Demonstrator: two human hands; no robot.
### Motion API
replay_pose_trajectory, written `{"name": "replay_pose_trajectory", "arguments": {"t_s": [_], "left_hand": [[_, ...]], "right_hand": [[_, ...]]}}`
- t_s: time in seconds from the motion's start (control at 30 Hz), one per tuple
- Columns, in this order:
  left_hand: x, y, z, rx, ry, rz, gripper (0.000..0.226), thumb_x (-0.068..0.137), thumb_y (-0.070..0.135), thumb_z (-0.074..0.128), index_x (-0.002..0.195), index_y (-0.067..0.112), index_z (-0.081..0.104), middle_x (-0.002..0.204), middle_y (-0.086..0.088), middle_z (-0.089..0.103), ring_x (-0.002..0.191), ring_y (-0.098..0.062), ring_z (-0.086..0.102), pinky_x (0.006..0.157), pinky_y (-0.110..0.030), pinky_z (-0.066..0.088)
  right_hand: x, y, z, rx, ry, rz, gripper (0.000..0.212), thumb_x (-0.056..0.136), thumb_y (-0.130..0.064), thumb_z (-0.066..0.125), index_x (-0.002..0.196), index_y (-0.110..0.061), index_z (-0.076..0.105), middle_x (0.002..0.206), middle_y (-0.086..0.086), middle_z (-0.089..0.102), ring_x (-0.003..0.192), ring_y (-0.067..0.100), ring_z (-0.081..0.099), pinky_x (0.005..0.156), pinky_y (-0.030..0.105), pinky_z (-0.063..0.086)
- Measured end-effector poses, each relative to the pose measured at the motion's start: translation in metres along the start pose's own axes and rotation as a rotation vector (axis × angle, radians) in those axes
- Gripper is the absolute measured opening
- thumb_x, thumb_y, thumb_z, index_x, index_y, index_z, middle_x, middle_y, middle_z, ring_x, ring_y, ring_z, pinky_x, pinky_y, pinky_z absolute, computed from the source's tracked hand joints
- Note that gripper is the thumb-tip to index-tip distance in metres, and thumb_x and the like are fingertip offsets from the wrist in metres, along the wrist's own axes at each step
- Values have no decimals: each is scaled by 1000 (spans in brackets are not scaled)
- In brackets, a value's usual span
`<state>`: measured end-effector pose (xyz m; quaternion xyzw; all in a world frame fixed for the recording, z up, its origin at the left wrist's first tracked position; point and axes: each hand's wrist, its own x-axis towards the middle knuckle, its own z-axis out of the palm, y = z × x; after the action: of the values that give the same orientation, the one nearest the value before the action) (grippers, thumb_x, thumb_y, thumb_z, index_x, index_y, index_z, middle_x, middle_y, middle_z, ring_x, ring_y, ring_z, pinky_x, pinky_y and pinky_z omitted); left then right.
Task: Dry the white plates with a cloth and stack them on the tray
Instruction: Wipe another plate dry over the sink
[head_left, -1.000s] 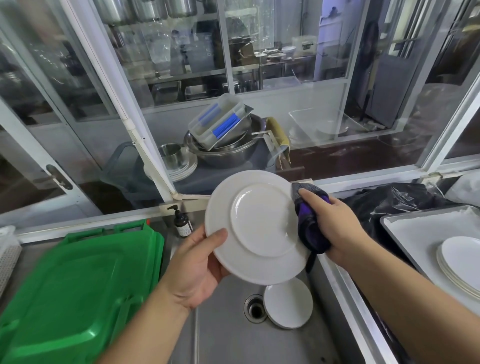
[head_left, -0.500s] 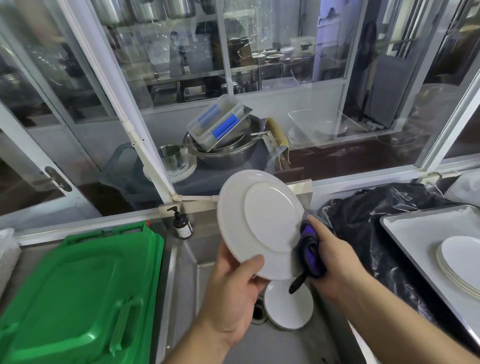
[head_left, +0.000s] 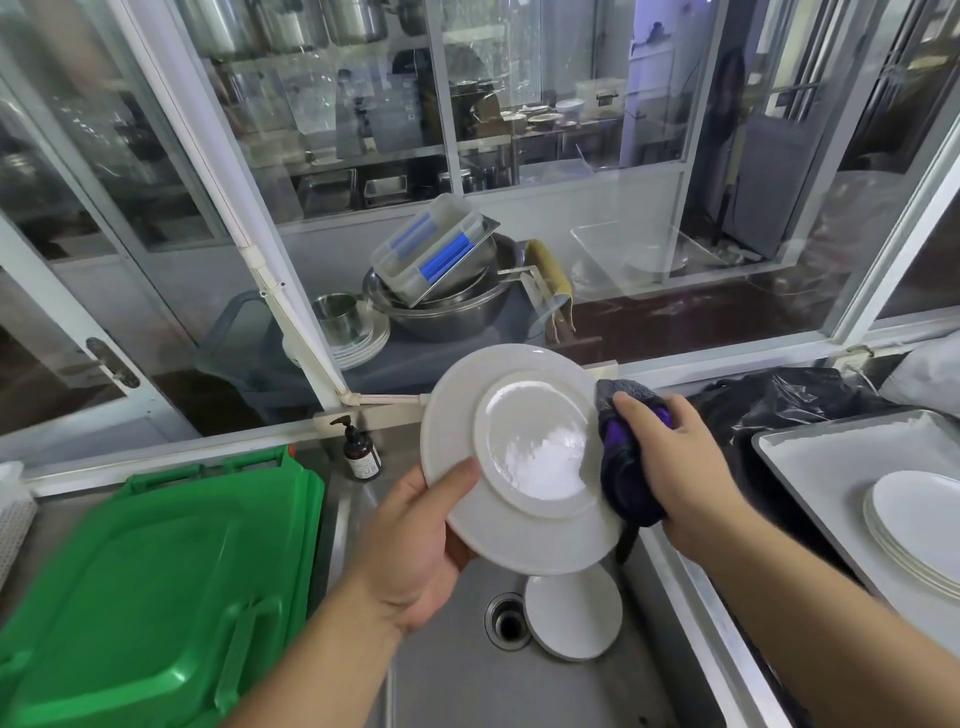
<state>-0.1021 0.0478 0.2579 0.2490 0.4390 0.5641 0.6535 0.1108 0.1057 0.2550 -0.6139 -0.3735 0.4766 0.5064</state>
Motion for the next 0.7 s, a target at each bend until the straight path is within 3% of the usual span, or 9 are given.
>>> {"name": "replay_pose_trajectory", "arguments": {"t_s": [0.1,0.2,0.3,0.4,0.47,0.57,0.63,0.7], "left_hand": [[1,-8,6,-62,64,38,40,81,14,66,120,12,71,117,-13,77,101,-26,75,85,-45,60],[1,-14,8,-72,125,57,31,86,12,65,116,14,71,113,-12,78,96,-23,77,91,-46,57],[0,-18,11,-44,129,71,23,98,7,58,117,11,70,112,-11,79,97,-21,77,95,-46,55],[-2,-23,18,26,146,91,21,102,6,55,113,14,70,107,-7,80,94,-19,77,90,-45,58],[-6,-27,21,99,145,83,22,103,7,54,110,17,72,104,-8,80,90,-19,77,79,-40,61],[-15,-34,24,181,111,44,22,105,11,54,112,13,74,105,-12,80,90,-19,77,68,-32,61],[-20,-39,23,189,91,31,22,104,11,54,113,10,74,106,-15,79,91,-21,77,70,-33,61],[-24,-41,22,203,84,39,21,103,9,54,113,7,72,104,-15,79,91,-23,76,74,-35,60]], "right_hand": [[-10,17,7,-170,48,-82,19,95,-49,64,99,-31,59,107,2,64,95,21,63,94,48,54],[-21,29,9,-314,39,-168,21,98,-43,65,105,-24,60,118,3,51,93,15,57,89,35,44],[-35,37,8,-448,20,-295,28,95,-40,70,116,-23,63,120,-7,44,104,13,52,94,26,37],[-46,43,10,-584,-28,-477,19,93,-36,74,103,-21,69,112,-10,48,101,9,53,87,19,37],[-49,44,11,-678,-99,-591,20,92,-39,71,98,-20,70,111,-10,53,100,10,56,86,21,41],[-48,34,12,-681,-263,-736,28,91,-44,64,107,-23,74,115,-13,60,105,6,58,93,15,42],[-38,23,11,-685,-305,-826,28,91,-36,69,114,-21,75,119,-12,63,108,5,58,93,9,38],[-23,14,9,-722,-314,-867,27,91,-28,75,117,-19,75,122,-11,64,109,7,59,93,14,42]]}}
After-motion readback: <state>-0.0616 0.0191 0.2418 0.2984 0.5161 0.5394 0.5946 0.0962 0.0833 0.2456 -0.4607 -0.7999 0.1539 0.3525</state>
